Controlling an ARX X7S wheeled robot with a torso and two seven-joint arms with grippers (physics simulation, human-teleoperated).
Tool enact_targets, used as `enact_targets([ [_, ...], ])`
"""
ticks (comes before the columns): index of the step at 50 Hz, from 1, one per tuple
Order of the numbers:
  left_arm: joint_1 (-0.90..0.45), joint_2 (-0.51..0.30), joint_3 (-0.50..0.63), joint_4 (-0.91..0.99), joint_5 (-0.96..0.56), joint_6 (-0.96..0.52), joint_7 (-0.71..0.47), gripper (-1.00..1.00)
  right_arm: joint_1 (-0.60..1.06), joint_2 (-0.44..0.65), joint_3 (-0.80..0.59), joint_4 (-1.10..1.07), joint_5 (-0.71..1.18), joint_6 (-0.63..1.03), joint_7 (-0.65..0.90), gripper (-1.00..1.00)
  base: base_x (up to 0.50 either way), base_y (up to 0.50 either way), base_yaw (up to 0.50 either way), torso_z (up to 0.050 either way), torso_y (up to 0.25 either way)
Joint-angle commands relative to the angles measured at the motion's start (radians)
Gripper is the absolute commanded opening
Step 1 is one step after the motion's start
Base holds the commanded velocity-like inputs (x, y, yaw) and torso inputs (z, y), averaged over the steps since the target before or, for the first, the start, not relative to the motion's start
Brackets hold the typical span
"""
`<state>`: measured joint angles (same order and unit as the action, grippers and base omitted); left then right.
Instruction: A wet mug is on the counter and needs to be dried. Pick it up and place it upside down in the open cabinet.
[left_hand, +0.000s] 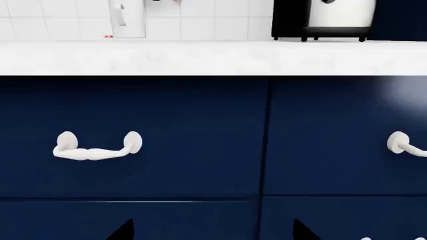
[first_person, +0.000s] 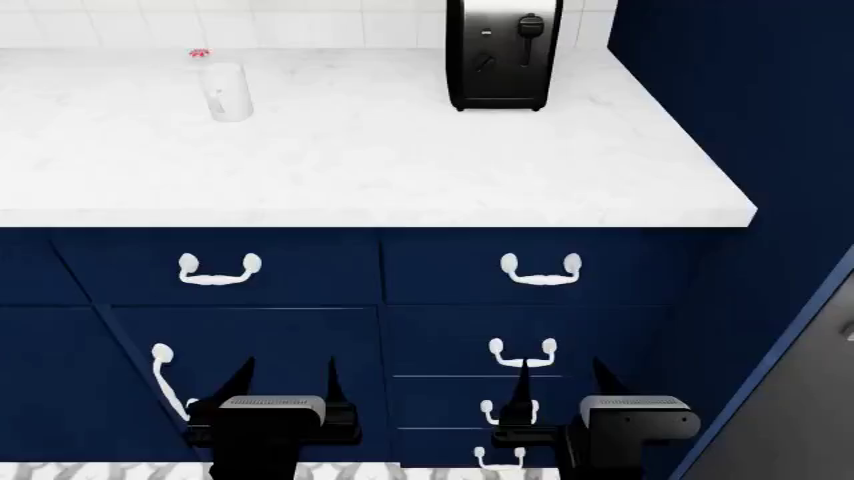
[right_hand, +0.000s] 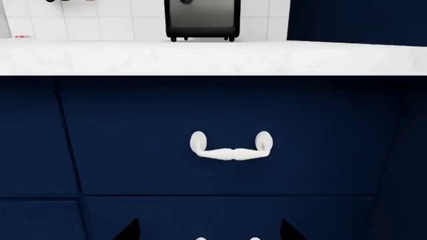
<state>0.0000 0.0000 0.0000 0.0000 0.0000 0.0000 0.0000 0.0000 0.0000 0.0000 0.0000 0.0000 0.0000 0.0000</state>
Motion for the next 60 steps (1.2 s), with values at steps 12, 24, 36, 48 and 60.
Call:
enact_targets([
  [12,0.018,-0.052,0.062,0.033,-0.059,-0.004,-0.025,1.00,-0.002,0.048,-0.069,0.000,0.017,-0.008,0.065,1.00,0.00,0.00,0.00,0.015,0.000],
  [24,-0.134,-0.107,0.045,0.697,-0.143,-0.775,-0.107,1.00,0.065,0.125,-0.004,-0.579,0.147,0.561,0.086,1.00,0.00,0.00,0.00,0.050,0.000],
  [36,-0.568,-0.057,-0.202,0.944,-0.392,-1.541,-0.070,1.00,0.367,0.149,0.100,-0.905,0.311,1.129,0.088,1.00,0.00,0.00,0.00,0.050,0.000],
  [48,-1.003,-0.482,-0.178,0.539,-1.871,-1.466,-1.227,1.00,0.892,0.415,0.414,-0.737,1.442,1.540,0.954,1.00,0.00,0.00,0.00,0.050,0.000],
  [60,-1.252,-0.688,-0.005,0.365,-2.082,-1.378,-1.393,1.00,1.244,0.641,0.107,-0.512,1.996,1.389,1.274,1.00,0.00,0.00,0.00,0.005,0.000],
])
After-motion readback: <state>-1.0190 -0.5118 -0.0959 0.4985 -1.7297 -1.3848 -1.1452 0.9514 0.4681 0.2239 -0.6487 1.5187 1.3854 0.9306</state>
